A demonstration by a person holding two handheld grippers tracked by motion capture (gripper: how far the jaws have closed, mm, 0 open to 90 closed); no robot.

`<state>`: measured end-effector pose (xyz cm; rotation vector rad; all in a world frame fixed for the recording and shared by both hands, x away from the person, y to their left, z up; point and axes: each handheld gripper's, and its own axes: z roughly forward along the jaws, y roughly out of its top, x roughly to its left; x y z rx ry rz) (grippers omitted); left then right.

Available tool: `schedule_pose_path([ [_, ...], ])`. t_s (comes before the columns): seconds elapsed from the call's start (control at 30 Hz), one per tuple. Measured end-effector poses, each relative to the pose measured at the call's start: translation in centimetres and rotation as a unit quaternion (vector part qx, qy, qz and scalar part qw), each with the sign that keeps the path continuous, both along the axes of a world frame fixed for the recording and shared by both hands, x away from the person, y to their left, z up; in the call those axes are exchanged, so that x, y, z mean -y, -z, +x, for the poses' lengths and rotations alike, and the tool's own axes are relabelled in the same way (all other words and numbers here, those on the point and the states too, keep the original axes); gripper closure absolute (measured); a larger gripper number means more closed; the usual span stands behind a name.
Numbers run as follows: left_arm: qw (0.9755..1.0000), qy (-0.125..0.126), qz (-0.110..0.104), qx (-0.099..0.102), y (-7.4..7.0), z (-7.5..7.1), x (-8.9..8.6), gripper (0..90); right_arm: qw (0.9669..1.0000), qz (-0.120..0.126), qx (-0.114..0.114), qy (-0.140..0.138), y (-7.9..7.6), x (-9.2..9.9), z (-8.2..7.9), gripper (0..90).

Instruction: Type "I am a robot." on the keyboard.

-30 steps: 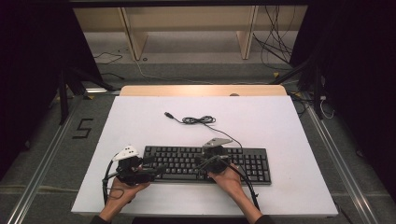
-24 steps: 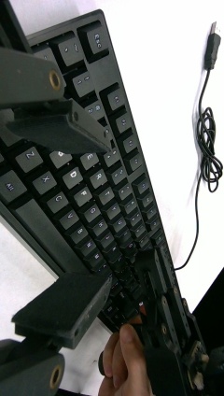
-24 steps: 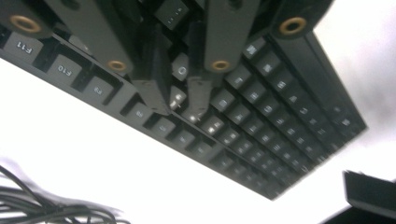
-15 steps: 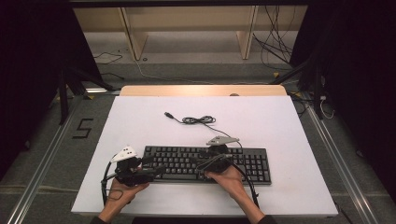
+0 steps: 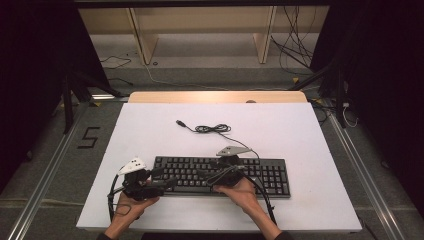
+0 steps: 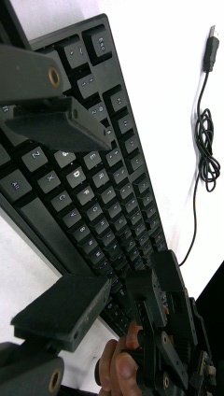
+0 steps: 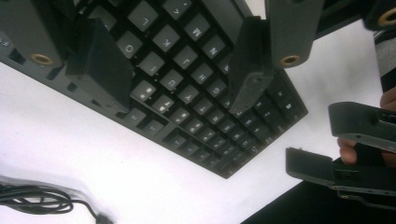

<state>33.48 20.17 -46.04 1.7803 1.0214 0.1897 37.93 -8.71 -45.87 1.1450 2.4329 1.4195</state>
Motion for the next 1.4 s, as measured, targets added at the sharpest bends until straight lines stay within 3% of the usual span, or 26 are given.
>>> schedule_pose_path([
  [0.27, 1.0, -0.001, 0.001, 0.001, 0.0, -0.1, -0.1, 27.2, 0.9999, -0.002, 0.001, -0.014, 0.0, -0.8, -0.3, 49.9],
  [0.6, 1.0, -0.001, 0.0, 0.005, 0.0, -0.2, -0.2, 26.8, 0.9993, -0.012, 0.007, -0.036, 0.2, -2.1, -0.8, 74.5],
  [0.83, 1.0, -0.001, -0.001, 0.008, 0.0, -0.3, -0.4, 26.7, 0.9984, -0.026, 0.006, -0.049, 0.8, -3.2, -1.1, 86.9],
  [1.4, 0.9999, 0.001, 0.0, 0.011, 0.0, -0.6, -0.4, 26.7, 0.9975, -0.047, -0.006, -0.052, 1.8, -4.1, -1.0, 90.0],
])
